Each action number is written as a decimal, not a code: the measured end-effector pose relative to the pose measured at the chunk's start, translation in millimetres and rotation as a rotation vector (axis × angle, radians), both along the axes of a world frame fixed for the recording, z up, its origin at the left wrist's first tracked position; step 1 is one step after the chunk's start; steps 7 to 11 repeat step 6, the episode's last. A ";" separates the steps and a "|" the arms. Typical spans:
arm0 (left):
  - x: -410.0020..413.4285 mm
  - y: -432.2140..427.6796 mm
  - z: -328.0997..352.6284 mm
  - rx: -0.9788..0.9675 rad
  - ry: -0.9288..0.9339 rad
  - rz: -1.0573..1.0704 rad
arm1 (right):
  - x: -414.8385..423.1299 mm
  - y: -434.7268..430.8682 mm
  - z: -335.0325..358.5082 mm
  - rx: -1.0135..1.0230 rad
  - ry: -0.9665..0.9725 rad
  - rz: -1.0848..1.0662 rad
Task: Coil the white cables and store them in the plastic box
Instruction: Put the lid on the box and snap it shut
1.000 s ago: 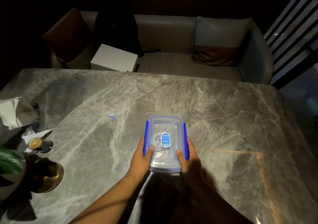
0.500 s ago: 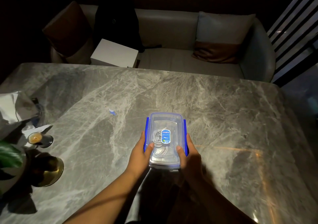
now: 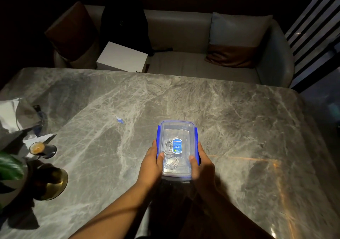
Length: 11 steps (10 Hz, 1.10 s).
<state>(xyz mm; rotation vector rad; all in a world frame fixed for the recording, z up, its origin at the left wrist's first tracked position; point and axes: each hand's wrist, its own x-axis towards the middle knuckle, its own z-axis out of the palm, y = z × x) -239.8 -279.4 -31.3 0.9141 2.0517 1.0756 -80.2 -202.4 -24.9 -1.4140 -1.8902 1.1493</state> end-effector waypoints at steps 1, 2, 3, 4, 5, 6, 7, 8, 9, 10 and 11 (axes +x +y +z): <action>-1.4 -0.7 -0.2 0.002 0.027 -0.009 | -0.4 -1.3 1.8 0.010 0.005 -0.023; -5.7 -2.9 -0.1 -0.022 0.090 -0.036 | -1.1 -1.6 6.3 0.008 0.040 -0.030; -11.4 -4.1 -2.4 -0.052 0.151 -0.052 | 1.1 0.0 1.4 -0.015 0.047 -0.041; -15.1 -0.6 1.2 -0.115 0.207 -0.083 | 2.1 8.3 -4.0 -0.127 -0.009 -0.048; -16.9 9.5 14.5 -0.251 0.256 -0.114 | 4.8 18.4 2.0 -0.163 -0.147 0.024; -24.7 25.2 35.1 -0.427 0.400 -0.193 | 0.4 38.6 20.1 -0.151 -0.293 0.079; -24.7 25.2 35.1 -0.427 0.400 -0.193 | 0.4 38.6 20.1 -0.151 -0.293 0.079; -24.7 25.2 35.1 -0.427 0.400 -0.193 | 0.4 38.6 20.1 -0.151 -0.293 0.079; -24.7 25.2 35.1 -0.427 0.400 -0.193 | 0.4 38.6 20.1 -0.151 -0.293 0.079; -24.7 25.2 35.1 -0.427 0.400 -0.193 | 0.4 38.6 20.1 -0.151 -0.293 0.079; -24.7 25.2 35.1 -0.427 0.400 -0.193 | 0.4 38.6 20.1 -0.151 -0.293 0.079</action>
